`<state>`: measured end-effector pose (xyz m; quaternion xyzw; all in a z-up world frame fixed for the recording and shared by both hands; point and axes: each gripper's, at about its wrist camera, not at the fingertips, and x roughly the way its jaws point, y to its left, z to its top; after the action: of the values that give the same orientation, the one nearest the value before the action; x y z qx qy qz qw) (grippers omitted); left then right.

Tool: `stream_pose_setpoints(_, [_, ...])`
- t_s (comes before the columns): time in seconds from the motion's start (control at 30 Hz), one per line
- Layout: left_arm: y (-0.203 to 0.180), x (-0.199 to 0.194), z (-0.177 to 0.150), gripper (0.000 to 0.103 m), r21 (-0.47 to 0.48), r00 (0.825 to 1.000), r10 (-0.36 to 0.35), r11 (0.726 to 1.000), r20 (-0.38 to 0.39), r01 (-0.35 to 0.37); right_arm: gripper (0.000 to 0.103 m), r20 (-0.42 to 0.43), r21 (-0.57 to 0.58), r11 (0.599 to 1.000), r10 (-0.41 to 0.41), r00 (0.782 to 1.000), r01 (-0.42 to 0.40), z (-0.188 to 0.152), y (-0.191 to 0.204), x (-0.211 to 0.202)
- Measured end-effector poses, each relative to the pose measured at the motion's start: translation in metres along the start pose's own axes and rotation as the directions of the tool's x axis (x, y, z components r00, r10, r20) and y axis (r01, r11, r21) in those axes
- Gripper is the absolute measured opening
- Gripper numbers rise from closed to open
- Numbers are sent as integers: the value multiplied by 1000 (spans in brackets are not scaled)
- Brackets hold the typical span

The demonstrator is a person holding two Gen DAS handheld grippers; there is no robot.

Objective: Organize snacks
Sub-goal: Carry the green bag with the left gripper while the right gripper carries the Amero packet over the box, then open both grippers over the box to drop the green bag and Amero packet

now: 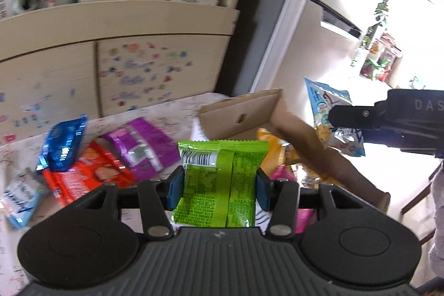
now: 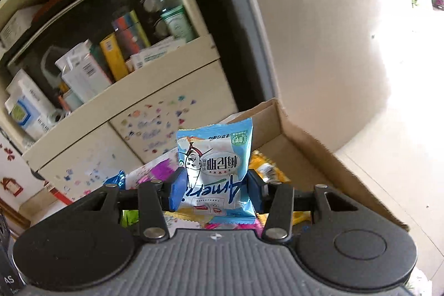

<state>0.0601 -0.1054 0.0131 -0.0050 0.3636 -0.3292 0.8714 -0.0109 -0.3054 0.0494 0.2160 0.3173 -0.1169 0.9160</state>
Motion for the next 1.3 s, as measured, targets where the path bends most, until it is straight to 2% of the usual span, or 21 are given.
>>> stream_pose_setpoints(0.1, [-12, 7, 1, 50, 18, 1000, -23, 1000, 0, 23, 53, 2, 25, 1000, -17, 1000, 17, 2, -9, -2])
stream_pose_setpoints(0.3, [-30, 24, 0, 50, -19, 995, -93, 996, -22, 93, 53, 17, 83, 994, -68, 998, 67, 7, -25, -7])
stream_pose_setpoints(0.53, [-65, 40, -13, 52, -6, 979, -195, 981, -54, 195, 54, -2, 148, 982, -123, 992, 122, 8, -43, -3])
stream_pose_setpoints(0.6, [-72, 41, -17, 63, 5, 978, -202, 979, -52, 202, 56, -2, 160, 979, -132, 991, 130, 8, -46, -3])
stream_pose_setpoints(0.67, [-74, 40, -18, 78, 5, 977, -208, 978, -44, 208, 64, -2, 171, 977, -131, 991, 129, 9, -47, -3])
stream_pose_setpoints(0.73, [-73, 36, -17, 81, 4, 980, -196, 981, -31, 196, 71, 1, 176, 977, -124, 992, 122, 9, -47, -4])
stream_pose_setpoints(0.87, [-71, 26, -14, 91, 8, 986, -165, 986, -17, 165, 74, 1, 164, 982, -99, 995, 98, 9, -44, -5])
stream_pose_setpoints(1.07, [-62, 12, -14, 93, 27, 994, -99, 995, -36, 100, 76, -7, 133, 989, -57, 998, 57, 8, -34, -2])
stream_pose_setpoints(1.3, [-31, 3, -16, 93, 10, 998, 4, 1000, -62, -3, 81, -27, 77, 997, -1, 1000, 3, 6, -16, 4])
